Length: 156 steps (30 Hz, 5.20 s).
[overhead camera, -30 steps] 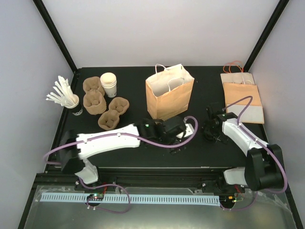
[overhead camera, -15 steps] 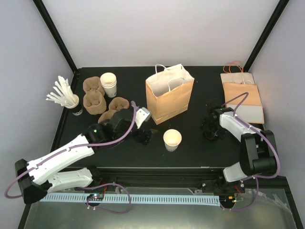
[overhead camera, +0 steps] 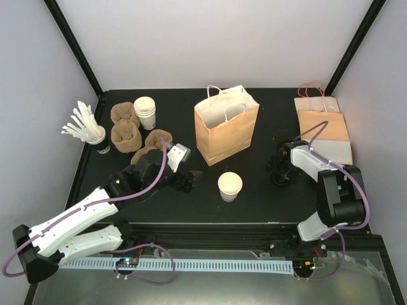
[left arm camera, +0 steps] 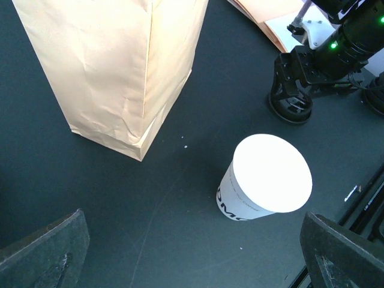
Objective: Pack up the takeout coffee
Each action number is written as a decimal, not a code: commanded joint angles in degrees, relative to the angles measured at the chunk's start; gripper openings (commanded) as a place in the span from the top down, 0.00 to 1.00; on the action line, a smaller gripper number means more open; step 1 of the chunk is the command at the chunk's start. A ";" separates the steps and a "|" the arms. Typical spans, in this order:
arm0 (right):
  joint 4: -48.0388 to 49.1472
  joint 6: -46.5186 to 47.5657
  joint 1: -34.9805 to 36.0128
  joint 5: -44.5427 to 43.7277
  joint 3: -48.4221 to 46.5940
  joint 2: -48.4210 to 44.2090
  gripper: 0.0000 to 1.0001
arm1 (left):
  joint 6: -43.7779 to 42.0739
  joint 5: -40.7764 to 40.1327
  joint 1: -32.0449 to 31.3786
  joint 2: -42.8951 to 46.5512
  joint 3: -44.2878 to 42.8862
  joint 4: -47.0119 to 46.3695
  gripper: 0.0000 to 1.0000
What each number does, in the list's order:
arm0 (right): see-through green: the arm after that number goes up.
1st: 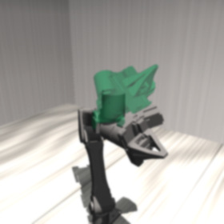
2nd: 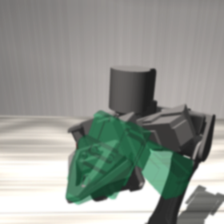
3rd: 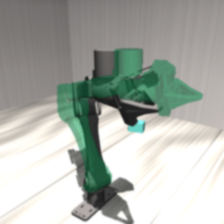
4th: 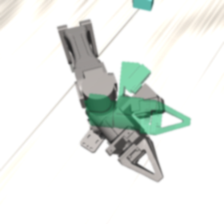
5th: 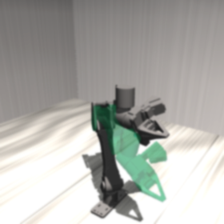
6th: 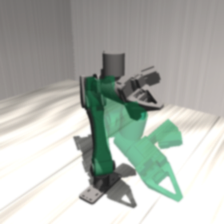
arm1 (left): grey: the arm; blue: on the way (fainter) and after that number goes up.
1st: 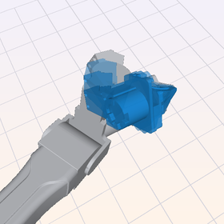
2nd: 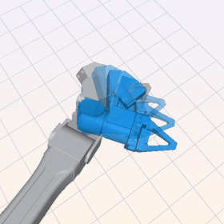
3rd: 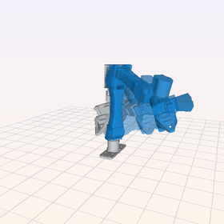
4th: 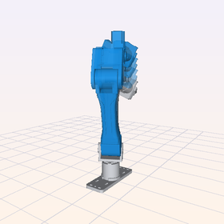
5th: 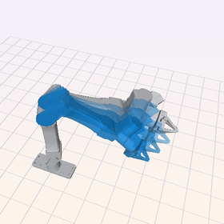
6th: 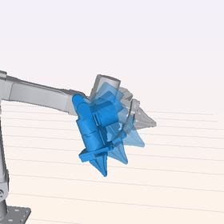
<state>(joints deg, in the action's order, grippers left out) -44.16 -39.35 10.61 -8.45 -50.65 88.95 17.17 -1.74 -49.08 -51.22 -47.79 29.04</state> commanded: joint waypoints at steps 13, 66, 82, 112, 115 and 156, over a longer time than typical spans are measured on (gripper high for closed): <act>1.49 -0.88 -0.25 -0.19 0.71 1.01 0.14 | -1.74 -0.29 0.54 -0.33 0.04 -0.87 0.01; -15.66 19.99 28.16 15.50 -9.24 -21.20 0.26 | 12.61 27.89 11.95 -9.19 7.68 -10.93 0.01; -16.72 18.52 38.12 6.47 -17.95 -10.77 0.24 | 19.08 38.84 14.50 -16.30 12.63 -23.39 0.08; -14.71 18.00 41.77 5.31 -20.52 -3.39 0.23 | 29.22 50.35 14.44 -29.07 15.04 -42.40 0.46; -14.70 18.48 41.77 5.87 -20.66 -2.87 0.21 | 29.85 51.18 14.37 -30.02 14.83 -43.67 0.53; -14.05 21.06 43.08 5.17 -18.25 -0.01 0.15 | 33.00 52.17 13.05 -37.01 14.74 -49.32 0.80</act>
<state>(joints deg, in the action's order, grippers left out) -58.78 -19.33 53.10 -2.90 -70.17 87.11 52.29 51.70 -35.68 -86.76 -32.40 -21.80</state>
